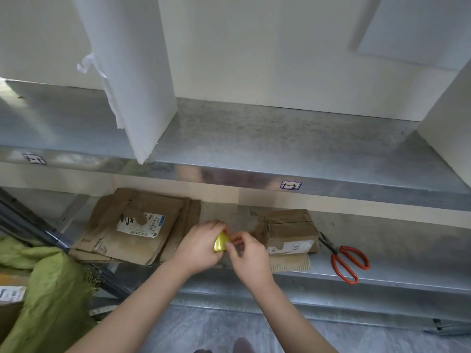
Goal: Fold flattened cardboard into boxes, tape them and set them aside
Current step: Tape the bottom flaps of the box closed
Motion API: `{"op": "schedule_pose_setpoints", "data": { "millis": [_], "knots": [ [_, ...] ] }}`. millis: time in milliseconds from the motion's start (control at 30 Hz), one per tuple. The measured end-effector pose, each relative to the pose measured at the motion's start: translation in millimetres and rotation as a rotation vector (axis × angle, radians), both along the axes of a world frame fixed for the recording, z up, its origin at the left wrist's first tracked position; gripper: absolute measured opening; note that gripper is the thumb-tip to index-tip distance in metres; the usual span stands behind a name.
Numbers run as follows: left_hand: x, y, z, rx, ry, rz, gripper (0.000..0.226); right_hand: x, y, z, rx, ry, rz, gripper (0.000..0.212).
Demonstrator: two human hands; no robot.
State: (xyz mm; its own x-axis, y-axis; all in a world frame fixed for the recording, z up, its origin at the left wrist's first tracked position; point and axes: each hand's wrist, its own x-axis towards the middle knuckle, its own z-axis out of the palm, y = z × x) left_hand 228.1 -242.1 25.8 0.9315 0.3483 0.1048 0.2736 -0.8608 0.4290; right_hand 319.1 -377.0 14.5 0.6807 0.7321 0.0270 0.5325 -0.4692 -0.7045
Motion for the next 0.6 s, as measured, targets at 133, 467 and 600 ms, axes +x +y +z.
{"op": "schedule_pose_setpoints", "data": {
  "millis": [133,467,600],
  "knots": [
    [-4.3,-2.1,0.7,0.027,-0.002,-0.014,0.032,-0.9,5.5,-1.2,0.042,-0.036,-0.058,0.01],
    [-12.0,5.8,-5.1,-0.208,0.109,-0.148,0.072,-6.0,16.4,-12.8,0.053,-0.052,-0.123,0.013],
    [-20.7,6.9,-7.7,-0.345,0.134,-0.115,0.087,-1.6,18.2,-19.8,0.041,-0.04,-0.089,0.014]
  ]
}}
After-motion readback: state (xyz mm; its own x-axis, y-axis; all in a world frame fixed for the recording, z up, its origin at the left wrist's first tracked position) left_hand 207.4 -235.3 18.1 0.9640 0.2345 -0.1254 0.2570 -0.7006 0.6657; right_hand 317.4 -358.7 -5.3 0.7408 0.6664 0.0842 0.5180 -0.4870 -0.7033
